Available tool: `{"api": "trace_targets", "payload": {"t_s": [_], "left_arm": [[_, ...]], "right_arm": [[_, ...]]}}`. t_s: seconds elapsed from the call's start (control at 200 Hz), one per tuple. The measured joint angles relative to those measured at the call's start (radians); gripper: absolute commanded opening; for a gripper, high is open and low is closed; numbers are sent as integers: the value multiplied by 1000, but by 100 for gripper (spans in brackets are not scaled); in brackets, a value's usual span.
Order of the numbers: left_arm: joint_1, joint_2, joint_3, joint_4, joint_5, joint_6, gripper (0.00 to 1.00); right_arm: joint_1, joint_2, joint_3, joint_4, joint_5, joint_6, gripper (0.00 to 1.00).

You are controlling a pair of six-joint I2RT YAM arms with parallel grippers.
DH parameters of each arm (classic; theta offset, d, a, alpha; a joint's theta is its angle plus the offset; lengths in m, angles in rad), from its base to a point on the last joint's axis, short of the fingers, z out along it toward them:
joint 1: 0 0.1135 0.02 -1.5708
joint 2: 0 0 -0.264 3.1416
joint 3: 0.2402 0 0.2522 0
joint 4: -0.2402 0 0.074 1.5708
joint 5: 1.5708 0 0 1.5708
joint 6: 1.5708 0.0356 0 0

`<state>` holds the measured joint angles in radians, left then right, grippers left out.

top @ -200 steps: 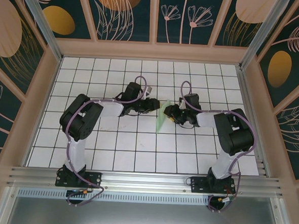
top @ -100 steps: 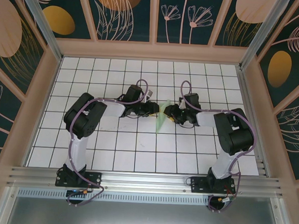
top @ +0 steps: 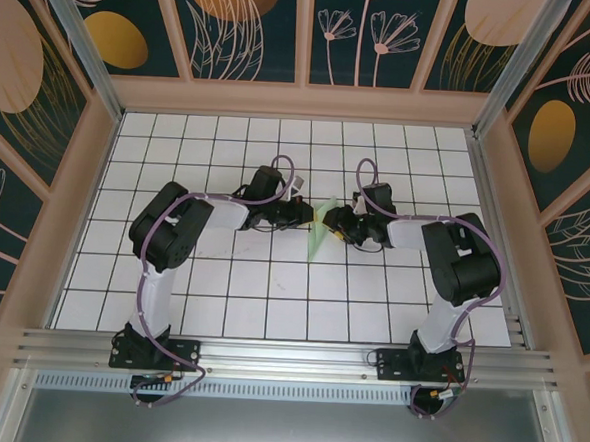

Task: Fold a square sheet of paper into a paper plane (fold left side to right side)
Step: Fold the wing for the fifth time at the center of the table.

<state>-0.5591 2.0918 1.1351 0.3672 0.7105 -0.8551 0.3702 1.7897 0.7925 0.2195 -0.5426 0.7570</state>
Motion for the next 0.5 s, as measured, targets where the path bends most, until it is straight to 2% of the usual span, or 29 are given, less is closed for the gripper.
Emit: {"api": "trace_targets", "payload": {"t_s": [0.5], "left_arm": [[0, 62, 52, -23, -12, 60, 0]], "right_arm": [[0, 0, 6, -15, -4, -26, 45]]}}
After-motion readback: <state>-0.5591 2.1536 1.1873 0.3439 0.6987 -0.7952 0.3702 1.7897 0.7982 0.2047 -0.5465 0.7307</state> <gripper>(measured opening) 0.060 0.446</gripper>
